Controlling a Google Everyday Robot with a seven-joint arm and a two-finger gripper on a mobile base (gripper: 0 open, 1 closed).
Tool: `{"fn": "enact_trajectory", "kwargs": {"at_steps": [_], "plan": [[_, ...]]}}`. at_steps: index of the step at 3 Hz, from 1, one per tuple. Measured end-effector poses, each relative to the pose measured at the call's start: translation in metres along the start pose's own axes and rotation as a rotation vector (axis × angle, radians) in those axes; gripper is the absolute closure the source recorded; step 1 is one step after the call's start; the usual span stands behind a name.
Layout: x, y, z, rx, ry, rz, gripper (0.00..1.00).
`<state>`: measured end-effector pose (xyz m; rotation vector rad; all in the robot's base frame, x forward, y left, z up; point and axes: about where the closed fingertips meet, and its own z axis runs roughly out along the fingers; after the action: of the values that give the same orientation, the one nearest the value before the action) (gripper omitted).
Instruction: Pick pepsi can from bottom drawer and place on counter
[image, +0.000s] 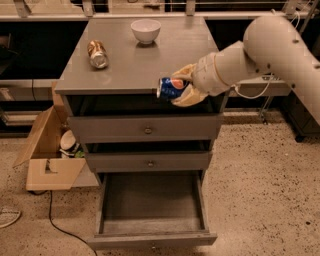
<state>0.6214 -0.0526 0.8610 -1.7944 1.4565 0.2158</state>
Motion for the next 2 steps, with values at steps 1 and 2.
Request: {"fn": "enact_trajectory", "kwargs": {"at_steps": [1, 2], "plan": [[0.005, -0.043, 0.0, -0.033, 0.055, 0.04, 1.0], [0.024, -0.103, 0.008, -0.006, 0.125, 0.136, 1.0]]}}
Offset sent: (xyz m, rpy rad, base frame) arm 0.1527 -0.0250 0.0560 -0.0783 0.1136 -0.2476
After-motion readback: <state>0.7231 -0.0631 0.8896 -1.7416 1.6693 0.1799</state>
